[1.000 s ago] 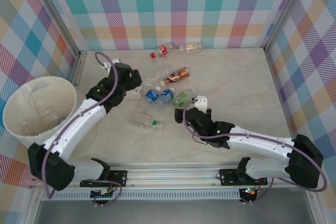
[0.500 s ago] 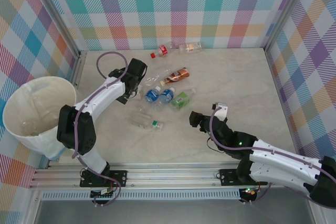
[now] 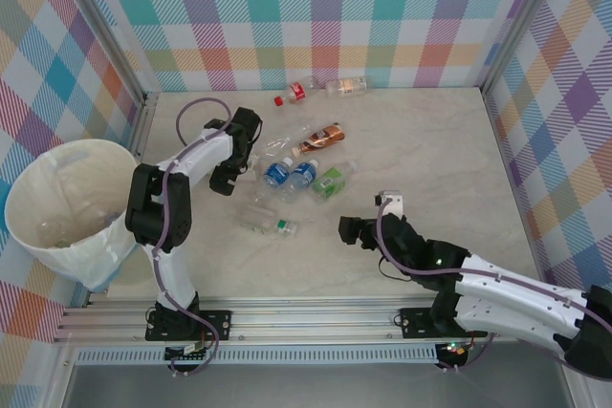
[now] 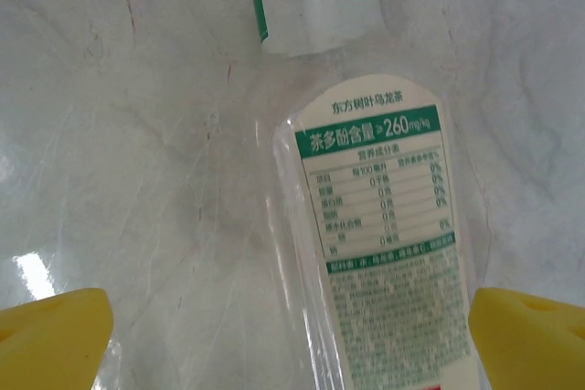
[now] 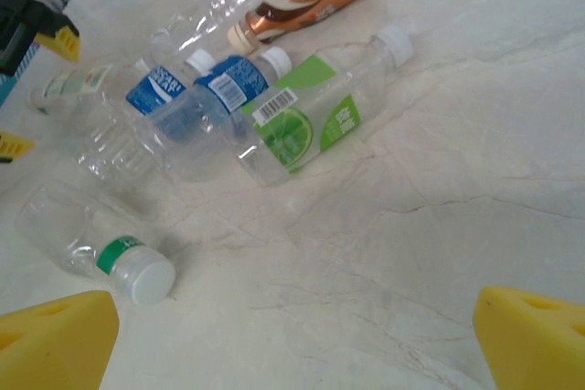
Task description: Put the plastic bottles in the bin
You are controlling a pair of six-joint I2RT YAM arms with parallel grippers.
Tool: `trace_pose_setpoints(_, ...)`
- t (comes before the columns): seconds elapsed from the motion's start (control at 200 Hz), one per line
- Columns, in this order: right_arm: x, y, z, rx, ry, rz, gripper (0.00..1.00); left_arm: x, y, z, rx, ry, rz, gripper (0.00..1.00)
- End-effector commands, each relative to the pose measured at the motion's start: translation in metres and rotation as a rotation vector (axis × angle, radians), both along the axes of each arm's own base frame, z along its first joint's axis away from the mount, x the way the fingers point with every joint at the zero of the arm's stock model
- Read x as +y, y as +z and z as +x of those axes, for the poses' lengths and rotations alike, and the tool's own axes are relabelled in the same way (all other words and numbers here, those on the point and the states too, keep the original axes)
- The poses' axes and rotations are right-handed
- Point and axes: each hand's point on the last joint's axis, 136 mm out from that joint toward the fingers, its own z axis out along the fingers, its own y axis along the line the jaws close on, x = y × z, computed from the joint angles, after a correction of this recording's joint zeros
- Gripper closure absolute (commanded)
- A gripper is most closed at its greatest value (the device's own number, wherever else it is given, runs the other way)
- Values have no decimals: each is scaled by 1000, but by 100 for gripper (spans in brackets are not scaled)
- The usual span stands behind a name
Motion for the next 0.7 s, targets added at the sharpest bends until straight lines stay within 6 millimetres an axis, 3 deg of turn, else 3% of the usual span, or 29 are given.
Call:
trace_pose_setpoints(0.0, 16, 14, 1, 3, 57, 1, 0, 4, 0, 15, -15, 11, 10, 0)
trace_pose_setpoints(0.205, 32, 8, 1, 39, 118, -41, 0, 7, -15, 30, 3, -13, 48, 1)
trace_pose_setpoints(0.41, 45, 5, 1, 61, 158, -46, 0, 11, -32, 37, 17, -34, 72, 9)
trace_pose_setpoints(0.56, 50, 3, 0, 73, 173, -47, 0, 14, -44, 30, 10, -28, 71, 27)
trace_pose_setpoints(0.695, 51, 4, 0, 68, 177, -48, 0, 13, -40, 33, -68, -65, 50, 41)
